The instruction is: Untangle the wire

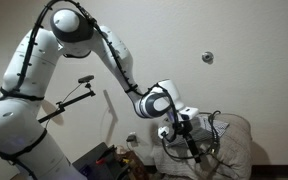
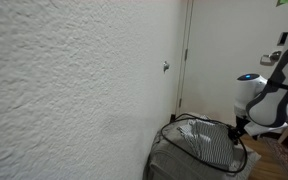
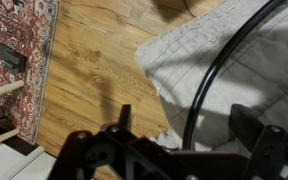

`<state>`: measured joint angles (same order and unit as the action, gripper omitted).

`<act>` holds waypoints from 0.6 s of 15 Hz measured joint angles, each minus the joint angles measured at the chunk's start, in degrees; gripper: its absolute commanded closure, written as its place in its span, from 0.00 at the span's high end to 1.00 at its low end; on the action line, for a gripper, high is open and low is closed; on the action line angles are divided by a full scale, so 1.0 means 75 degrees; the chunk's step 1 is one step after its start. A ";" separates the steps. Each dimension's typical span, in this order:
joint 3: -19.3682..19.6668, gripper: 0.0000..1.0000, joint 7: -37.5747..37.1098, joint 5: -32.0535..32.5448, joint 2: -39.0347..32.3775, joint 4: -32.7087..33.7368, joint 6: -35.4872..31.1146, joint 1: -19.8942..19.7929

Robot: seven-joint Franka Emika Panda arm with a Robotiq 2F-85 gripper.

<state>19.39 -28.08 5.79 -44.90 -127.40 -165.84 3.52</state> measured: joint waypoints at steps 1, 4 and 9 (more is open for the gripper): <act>0.0000 0.71 0.0068 -0.0085 -0.0060 0.0050 0.0001 0.0000; 0.0000 0.53 0.0261 -0.0286 -0.0151 0.0143 0.0005 -0.0001; 0.0002 0.15 0.0289 -0.0340 -0.0153 0.0219 0.0008 0.0024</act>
<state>19.40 -25.91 3.24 -46.05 -125.75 -165.78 3.70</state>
